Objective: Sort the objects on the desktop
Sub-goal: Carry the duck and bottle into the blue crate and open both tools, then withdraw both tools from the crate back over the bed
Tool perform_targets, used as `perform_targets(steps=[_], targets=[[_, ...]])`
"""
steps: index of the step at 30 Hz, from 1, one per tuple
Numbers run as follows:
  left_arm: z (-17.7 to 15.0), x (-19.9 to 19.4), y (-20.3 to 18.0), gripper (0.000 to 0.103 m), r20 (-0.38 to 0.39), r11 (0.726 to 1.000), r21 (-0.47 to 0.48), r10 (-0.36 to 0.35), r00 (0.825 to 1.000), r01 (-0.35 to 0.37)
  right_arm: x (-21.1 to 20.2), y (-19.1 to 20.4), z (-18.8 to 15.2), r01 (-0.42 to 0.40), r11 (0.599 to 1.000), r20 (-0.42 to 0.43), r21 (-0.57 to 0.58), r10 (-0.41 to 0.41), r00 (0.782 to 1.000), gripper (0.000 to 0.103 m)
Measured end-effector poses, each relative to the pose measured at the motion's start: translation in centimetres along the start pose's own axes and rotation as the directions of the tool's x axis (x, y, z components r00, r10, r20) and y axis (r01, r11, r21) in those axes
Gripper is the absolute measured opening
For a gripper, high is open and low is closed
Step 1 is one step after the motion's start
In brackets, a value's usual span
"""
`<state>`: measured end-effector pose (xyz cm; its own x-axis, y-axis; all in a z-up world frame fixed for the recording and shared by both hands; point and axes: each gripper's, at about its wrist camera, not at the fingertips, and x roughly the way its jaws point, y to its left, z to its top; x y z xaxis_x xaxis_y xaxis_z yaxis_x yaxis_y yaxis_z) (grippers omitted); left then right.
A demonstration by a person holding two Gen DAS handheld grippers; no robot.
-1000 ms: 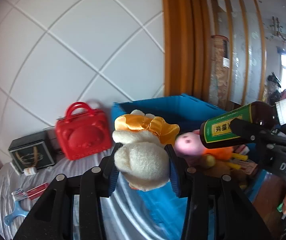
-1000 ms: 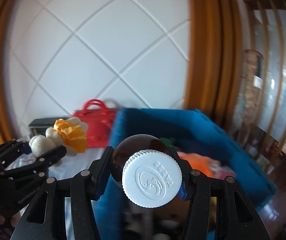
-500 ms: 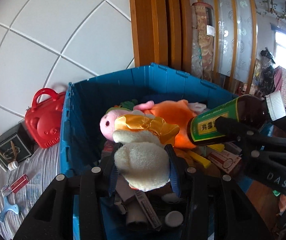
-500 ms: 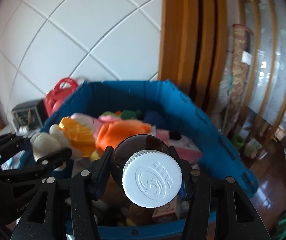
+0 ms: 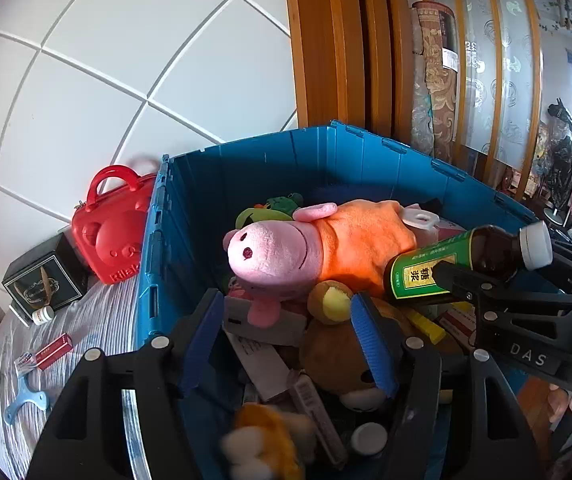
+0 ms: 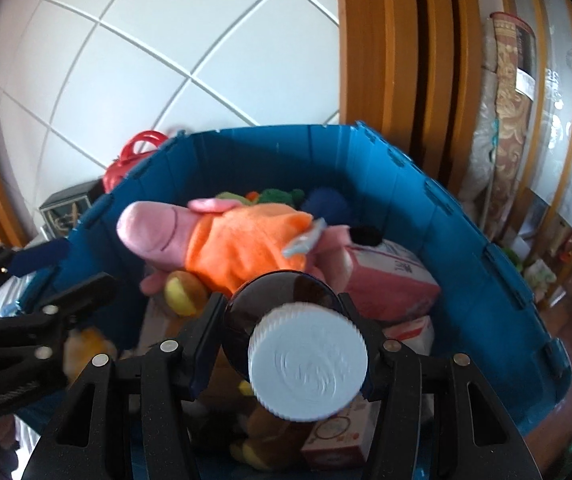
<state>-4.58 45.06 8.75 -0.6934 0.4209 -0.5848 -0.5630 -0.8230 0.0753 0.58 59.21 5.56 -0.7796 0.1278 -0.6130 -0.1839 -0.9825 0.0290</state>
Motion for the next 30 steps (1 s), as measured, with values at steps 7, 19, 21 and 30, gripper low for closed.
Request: perform_targets(steps=[7, 19, 21, 30], targets=[[0.1, -0.3, 0.3, 0.066, 0.008, 1.000, -0.022, -0.014, 1.000, 0.014, -1.3, -0.6, 0.1, 0.082, 0.997, 0.032, 0.013, -0.082, 0.996, 0.088], [-1.2, -4.8, 4.8, 0.079, 0.106, 0.996, -0.082, 0.042, 0.993, -0.033, -7.2, 4.1, 1.2, 0.129, 0.991, 0.191, -0.027, -0.122, 0.974, 0.103], [-1.7, -5.7, 6.3, 0.079, 0.122, 0.995, -0.098, 0.040, 0.992, -0.028, -7.8, 5.9, 1.5, 0.111, 0.993, 0.212, -0.041, -0.101, 0.972, 0.103], [-5.3, -9.3, 16.1, 0.079, 0.156, 0.980, -0.180, 0.113, 0.981, -0.085, -8.0, 16.4, 2.5, 0.016, 0.994, 0.235, -0.112, 0.011, 0.972, 0.103]])
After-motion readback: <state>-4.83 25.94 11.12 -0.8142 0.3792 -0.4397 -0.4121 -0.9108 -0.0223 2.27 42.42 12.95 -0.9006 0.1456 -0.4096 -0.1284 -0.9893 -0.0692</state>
